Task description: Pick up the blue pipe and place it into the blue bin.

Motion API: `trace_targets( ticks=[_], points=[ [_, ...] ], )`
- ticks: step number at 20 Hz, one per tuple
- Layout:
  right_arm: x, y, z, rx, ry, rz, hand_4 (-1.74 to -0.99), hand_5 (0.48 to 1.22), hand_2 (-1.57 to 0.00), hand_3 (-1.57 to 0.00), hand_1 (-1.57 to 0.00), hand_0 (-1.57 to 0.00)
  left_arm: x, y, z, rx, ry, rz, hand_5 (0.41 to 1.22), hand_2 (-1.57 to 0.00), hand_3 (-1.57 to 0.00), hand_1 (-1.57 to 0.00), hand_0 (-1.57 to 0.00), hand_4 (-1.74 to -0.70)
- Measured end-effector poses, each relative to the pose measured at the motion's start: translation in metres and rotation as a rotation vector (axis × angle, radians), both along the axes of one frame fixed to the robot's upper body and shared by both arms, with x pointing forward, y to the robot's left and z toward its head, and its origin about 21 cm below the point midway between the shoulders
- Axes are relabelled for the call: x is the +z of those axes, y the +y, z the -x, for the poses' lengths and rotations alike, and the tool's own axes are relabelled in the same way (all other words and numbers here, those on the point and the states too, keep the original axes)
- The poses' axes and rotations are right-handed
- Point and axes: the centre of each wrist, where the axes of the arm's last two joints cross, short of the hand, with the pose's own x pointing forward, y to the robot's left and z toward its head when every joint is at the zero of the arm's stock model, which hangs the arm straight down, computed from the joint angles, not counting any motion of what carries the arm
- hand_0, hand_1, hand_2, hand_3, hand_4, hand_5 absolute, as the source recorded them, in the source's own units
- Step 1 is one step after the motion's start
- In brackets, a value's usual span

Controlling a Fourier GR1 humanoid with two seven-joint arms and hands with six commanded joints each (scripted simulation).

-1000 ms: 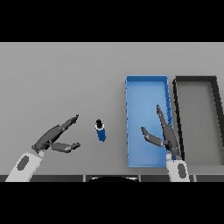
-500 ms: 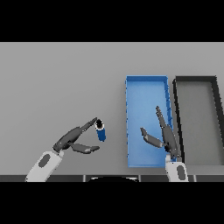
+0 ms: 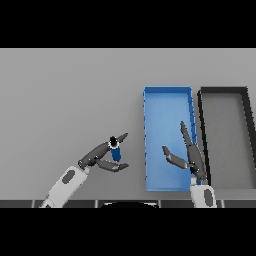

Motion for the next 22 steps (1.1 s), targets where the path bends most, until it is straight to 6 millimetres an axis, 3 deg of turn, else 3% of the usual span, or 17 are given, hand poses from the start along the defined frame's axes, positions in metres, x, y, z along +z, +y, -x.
trace_targets(
  ticks=[3,5,6,8,11,16,22],
  points=[
    [0.000,-0.005,0.001,-0.002,0.005,-0.004,-1.196,0.603,0.00,0.00,0.00,0.00,0.000,-0.007,-0.008,0.006,-0.009,0.062,0.585,-0.11,-0.04,-0.04,0.00,-1.27],
    [0.000,-0.002,0.004,-0.006,0.006,0.001,-1.198,0.605,0.00,0.00,0.00,0.00,-0.006,-0.012,-0.005,0.032,0.008,0.081,0.651,-0.36,-0.22,-0.26,-0.10,-1.32],
    [0.000,-0.002,0.005,-0.006,0.005,-0.010,-1.199,0.605,0.00,0.00,0.00,0.00,-0.006,-0.016,-0.003,0.036,0.012,0.094,0.765,-0.54,-0.49,-0.46,-0.29,-1.34],
    [-0.002,-0.003,0.003,-0.007,0.004,-0.010,-1.198,0.604,0.00,0.00,0.00,0.00,-0.007,-0.021,0.000,0.057,0.041,0.126,0.929,-0.90,-0.88,-0.86,-0.72,-1.48],
    [-0.001,-0.003,0.003,-0.001,0.004,-0.021,-1.198,0.604,0.00,0.00,0.00,0.00,-0.006,-0.027,0.006,0.008,0.020,0.120,1.072,-1.23,-1.17,-1.20,-1.13,-1.60],
    [-0.002,-0.003,0.002,0.006,0.009,-0.024,-1.189,0.601,0.00,0.00,0.00,0.00,-0.007,-0.033,0.006,0.007,-0.042,0.149,1.172,-1.46,-1.38,-1.45,-1.43,-1.69],
    [-0.005,-0.005,0.000,-0.001,0.003,0.006,-1.172,0.603,0.00,0.00,0.00,0.00,0.029,-0.050,0.008,-0.004,-0.133,0.276,1.208,-1.54,-1.46,-1.54,-1.53,-1.73]
  ],
)
